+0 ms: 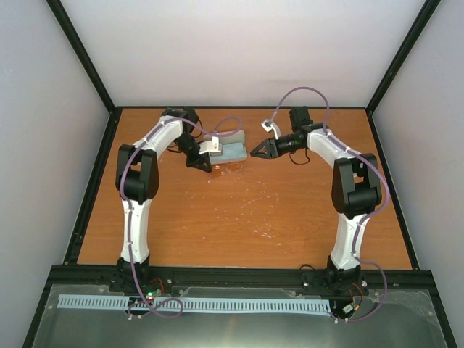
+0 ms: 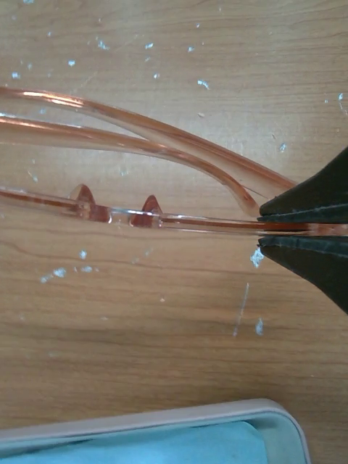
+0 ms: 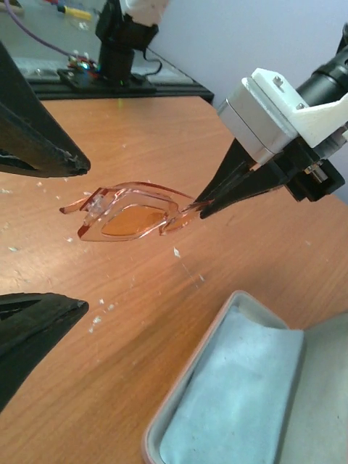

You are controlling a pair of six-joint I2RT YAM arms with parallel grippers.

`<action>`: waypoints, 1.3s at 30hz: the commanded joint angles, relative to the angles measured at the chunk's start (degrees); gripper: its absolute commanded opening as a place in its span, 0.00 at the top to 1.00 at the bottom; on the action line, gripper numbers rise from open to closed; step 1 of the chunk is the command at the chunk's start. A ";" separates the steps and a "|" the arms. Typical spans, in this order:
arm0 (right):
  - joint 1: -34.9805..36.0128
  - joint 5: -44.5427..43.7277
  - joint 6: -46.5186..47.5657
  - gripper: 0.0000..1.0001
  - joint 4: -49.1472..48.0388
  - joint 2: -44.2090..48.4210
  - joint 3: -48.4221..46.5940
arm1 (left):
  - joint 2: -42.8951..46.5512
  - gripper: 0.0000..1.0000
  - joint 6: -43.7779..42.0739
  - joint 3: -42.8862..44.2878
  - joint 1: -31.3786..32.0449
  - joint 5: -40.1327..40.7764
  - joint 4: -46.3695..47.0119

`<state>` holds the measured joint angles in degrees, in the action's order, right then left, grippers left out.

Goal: Organize the sunglasses
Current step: Place the sunglasses in the sunglasses case.

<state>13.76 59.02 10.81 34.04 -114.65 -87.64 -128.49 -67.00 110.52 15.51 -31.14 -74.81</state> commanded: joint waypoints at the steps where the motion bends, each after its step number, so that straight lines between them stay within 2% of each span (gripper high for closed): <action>1: -1.62 6.15 8.19 0.57 10.31 1.32 -2.77 | 5.68 0.99 -9.77 -2.98 0.27 -4.55 -0.63; 8: -0.90 5.38 9.99 0.57 14.62 0.93 -3.84 | 6.84 0.99 -12.99 -5.67 1.28 -5.26 -0.62; 11: -0.66 4.37 3.55 0.58 8.89 1.25 -2.43 | 5.67 0.99 -11.59 -4.06 1.32 -6.07 -0.56; 12: -0.72 3.60 0.84 0.62 6.62 0.74 -2.36 | 4.86 0.99 -10.63 -2.70 1.30 -5.98 -0.49; 15: -0.50 1.29 -7.37 0.70 -0.83 -0.87 -1.87 | 0.92 0.99 -6.16 3.56 1.28 -3.46 -0.51; 18: -0.30 0.80 -11.96 0.70 -5.09 -2.62 -3.03 | -2.93 0.99 -3.58 9.93 1.13 0.11 -0.52; 21: -0.31 -0.99 -12.42 0.70 -4.22 -4.82 -5.75 | -4.74 0.99 -2.63 13.35 1.10 1.23 -0.45; 27: -0.29 -6.00 -14.60 0.70 -5.69 -6.81 -6.75 | -6.17 0.99 -0.34 14.72 0.85 5.30 0.08; 31: -0.27 -6.03 -16.50 0.70 -8.12 -7.17 -5.44 | -7.20 0.99 2.16 17.46 0.75 6.04 0.61; 39: -0.31 -6.14 -16.57 0.69 -6.97 -8.13 -5.41 | -8.81 0.99 5.70 19.24 0.75 5.22 1.87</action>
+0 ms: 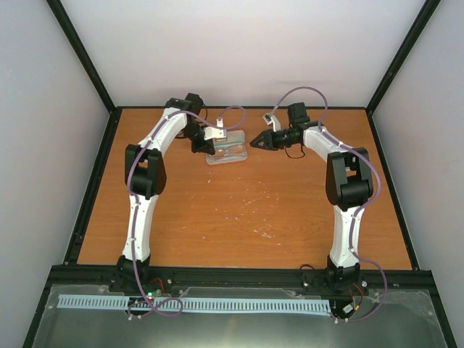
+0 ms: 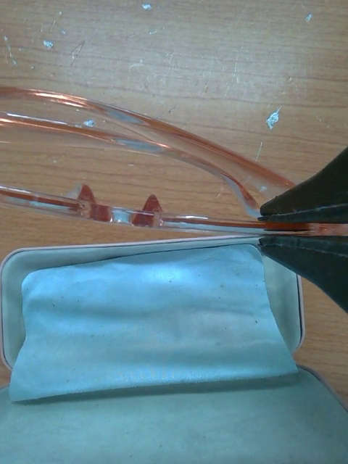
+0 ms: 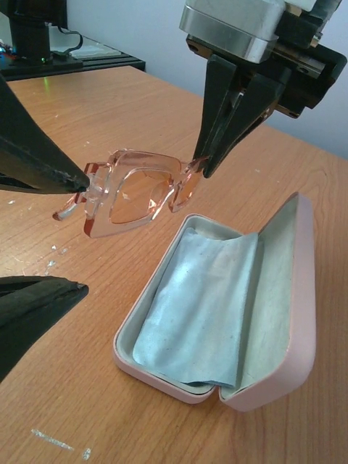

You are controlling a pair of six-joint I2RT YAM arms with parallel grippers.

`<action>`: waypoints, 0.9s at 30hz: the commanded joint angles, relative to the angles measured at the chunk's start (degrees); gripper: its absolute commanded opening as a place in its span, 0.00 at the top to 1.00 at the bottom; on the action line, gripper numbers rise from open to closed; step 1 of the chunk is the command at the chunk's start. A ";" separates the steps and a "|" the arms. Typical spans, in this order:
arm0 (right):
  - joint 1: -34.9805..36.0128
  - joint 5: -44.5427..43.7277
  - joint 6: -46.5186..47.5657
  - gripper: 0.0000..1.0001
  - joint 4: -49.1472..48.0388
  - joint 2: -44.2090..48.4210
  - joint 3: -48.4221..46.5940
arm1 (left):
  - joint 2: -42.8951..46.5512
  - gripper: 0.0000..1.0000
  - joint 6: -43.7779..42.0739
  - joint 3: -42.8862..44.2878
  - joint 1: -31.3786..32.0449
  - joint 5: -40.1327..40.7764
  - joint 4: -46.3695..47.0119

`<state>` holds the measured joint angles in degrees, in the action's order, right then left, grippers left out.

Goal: Organize the sunglasses
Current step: Place the sunglasses in the sunglasses case.

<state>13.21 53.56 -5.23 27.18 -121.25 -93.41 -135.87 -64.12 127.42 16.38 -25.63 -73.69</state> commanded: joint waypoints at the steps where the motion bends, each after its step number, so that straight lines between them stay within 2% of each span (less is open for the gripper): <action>1: 0.26 -0.83 -0.42 0.69 0.13 -1.45 0.48 | -1.60 0.99 3.25 2.21 -0.12 -0.12 1.11; 11: -2.48 -3.98 -2.14 0.69 -2.32 1.69 5.04 | -3.23 0.99 7.15 3.17 0.01 2.79 5.74; 27: -4.76 -3.66 -1.55 0.69 -2.04 1.91 6.95 | -3.43 0.99 5.07 0.96 0.97 6.29 7.40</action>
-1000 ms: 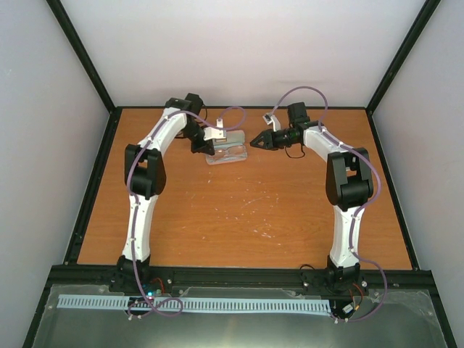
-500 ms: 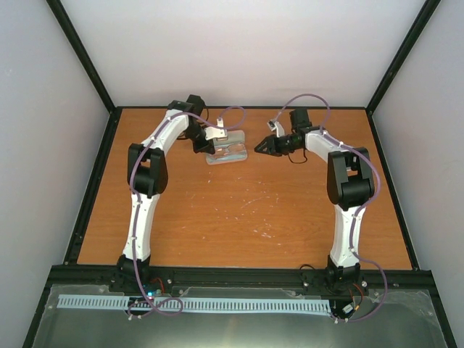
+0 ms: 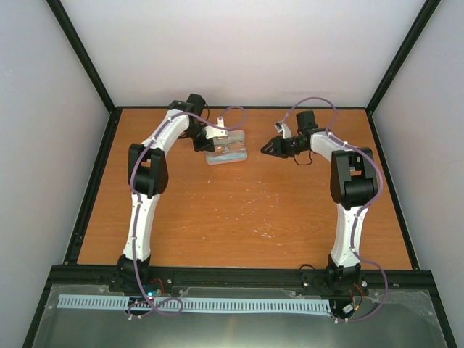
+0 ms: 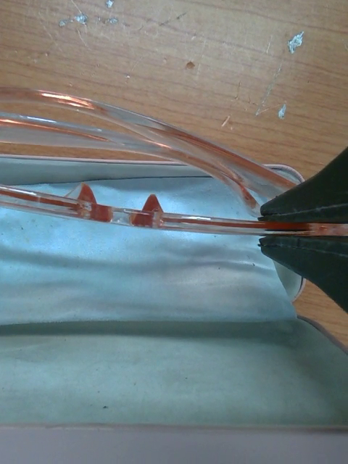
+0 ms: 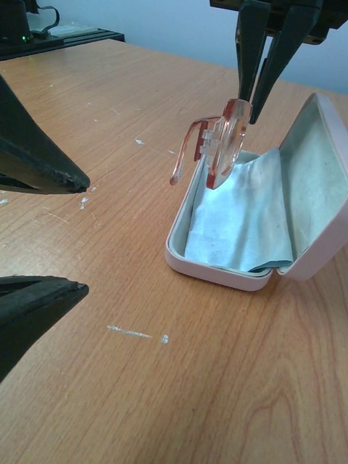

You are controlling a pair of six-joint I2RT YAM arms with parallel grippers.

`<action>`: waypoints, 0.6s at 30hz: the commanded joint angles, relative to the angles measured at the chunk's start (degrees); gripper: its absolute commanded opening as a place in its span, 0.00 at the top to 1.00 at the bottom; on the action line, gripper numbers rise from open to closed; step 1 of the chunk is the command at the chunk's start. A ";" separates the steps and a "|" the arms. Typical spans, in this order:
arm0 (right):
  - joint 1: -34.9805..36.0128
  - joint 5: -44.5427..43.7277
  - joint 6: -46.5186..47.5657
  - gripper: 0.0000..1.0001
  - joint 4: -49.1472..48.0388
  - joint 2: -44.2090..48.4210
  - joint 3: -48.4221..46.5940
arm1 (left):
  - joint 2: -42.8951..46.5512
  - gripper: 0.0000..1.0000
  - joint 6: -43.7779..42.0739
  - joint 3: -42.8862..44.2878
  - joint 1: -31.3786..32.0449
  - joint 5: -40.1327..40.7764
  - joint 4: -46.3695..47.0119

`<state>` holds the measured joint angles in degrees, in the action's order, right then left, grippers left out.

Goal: Organize the sunglasses
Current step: Place the sunglasses in the sunglasses case.

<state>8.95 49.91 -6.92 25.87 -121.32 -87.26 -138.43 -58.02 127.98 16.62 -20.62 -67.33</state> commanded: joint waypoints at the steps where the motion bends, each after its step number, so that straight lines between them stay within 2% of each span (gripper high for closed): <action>1: -0.56 -0.06 0.18 0.69 -0.73 2.01 0.83 | -0.88 0.99 -1.21 0.12 0.82 1.62 1.21; 18: -1.38 0.70 0.34 0.69 -1.94 3.07 3.51 | -1.05 0.99 0.86 -2.78 2.35 5.93 4.95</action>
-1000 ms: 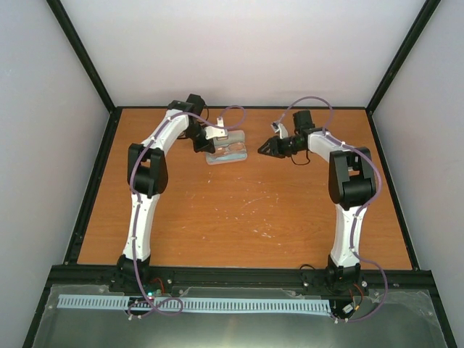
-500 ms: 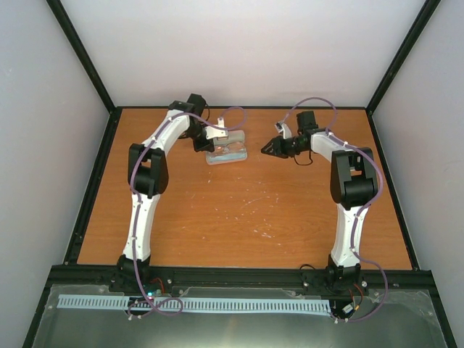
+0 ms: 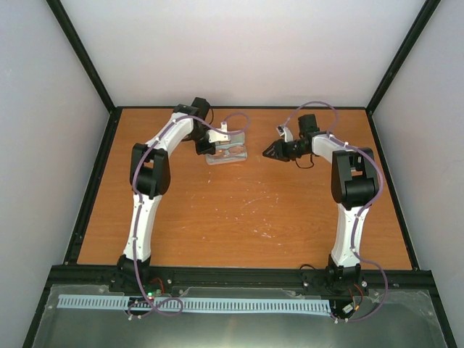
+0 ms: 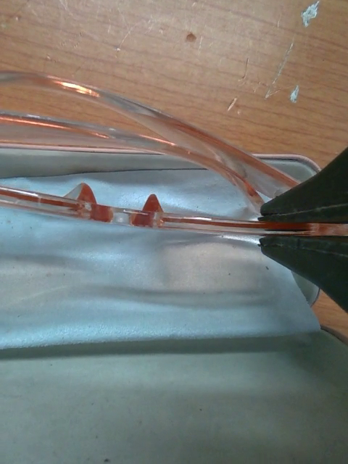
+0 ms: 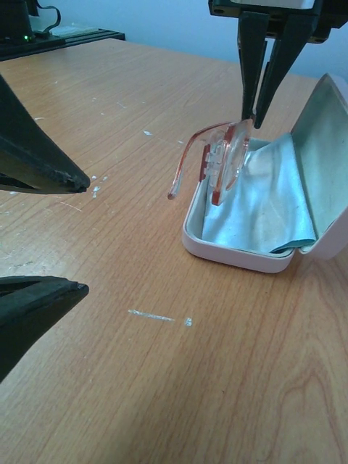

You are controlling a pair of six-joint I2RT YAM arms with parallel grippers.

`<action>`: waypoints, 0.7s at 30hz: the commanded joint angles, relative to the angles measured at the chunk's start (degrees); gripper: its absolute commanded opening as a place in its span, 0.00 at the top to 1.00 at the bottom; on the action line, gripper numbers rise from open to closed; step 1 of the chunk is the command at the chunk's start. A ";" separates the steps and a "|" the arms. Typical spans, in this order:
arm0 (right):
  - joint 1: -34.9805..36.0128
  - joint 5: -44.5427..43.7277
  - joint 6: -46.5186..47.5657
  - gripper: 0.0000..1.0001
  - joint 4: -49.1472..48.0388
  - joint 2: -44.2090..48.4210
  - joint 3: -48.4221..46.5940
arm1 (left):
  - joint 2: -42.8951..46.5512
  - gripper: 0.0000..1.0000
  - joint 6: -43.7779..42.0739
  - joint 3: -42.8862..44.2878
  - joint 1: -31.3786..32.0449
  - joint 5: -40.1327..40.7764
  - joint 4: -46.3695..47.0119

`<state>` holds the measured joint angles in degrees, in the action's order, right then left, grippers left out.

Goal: Organize the sunglasses
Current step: Place the sunglasses in the sunglasses case.

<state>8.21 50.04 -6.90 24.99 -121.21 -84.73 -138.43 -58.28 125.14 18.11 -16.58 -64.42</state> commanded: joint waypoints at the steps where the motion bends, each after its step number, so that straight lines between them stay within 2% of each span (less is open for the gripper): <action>1: -0.72 0.54 0.31 0.69 -1.13 3.11 1.22 | -1.01 0.99 1.29 0.00 0.87 2.23 2.01; 16: -1.44 2.14 0.46 0.69 -1.94 2.95 2.11 | -0.53 0.99 4.64 -0.86 1.54 4.30 1.53; 21: -1.61 2.48 0.87 0.69 -1.45 2.51 1.94 | -0.41 0.95 3.42 -1.30 2.16 6.57 2.78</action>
<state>7.11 51.55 -6.85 23.70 -120.16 -83.07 -138.43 -54.78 124.38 19.14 -12.78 -62.59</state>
